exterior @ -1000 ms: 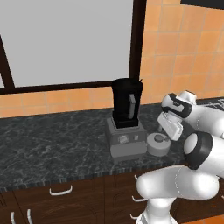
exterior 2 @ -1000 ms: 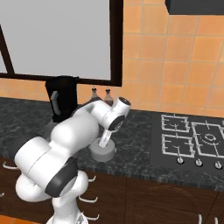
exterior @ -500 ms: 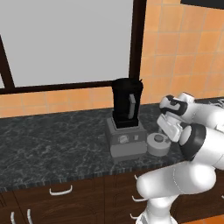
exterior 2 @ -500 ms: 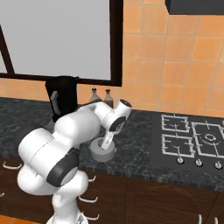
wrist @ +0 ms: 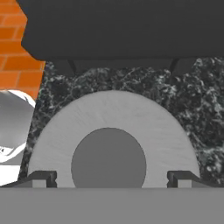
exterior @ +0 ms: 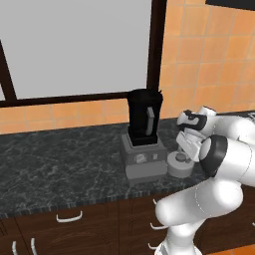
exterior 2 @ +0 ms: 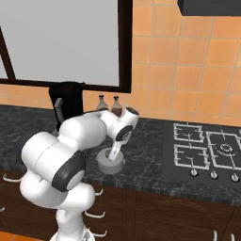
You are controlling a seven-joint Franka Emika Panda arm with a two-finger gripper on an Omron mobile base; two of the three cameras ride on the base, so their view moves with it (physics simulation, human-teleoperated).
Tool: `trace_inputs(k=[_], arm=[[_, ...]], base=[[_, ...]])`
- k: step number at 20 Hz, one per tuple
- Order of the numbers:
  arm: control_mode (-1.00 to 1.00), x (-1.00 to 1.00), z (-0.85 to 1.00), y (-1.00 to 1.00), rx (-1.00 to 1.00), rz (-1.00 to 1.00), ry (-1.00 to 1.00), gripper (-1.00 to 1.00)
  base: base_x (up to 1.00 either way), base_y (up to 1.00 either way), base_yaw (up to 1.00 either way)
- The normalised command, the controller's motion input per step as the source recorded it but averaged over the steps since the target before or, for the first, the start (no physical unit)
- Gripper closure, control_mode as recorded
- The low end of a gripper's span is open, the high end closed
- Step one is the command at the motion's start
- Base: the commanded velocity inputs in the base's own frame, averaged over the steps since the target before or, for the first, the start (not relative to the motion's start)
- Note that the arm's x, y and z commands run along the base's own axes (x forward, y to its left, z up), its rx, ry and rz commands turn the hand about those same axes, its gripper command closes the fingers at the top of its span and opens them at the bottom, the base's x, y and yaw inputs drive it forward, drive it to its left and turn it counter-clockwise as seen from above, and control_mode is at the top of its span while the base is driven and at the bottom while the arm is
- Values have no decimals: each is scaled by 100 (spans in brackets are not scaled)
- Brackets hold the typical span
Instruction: Close the lid blender by securely placing the lid on top.
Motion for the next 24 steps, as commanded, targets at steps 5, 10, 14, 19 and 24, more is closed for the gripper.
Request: trace_inputs(k=[5, 10, 14, 19, 24], arm=[[-100, 5, -17, 1, -6, 0, 0, -100], [-100, 0, -17, 13, -6, 0, 0, 100], [-100, 0, 0, 1, 0, 0, 0, 100], [-100, 0, 0, 0, 0, 0, 0, 100], [-100, 0, 34, -8, 7, 0, -1, 100]], base=[[0, 0, 0], [0, 0, 0], [0, 0, 0], [0, 0, 0], [0, 0, 0]])
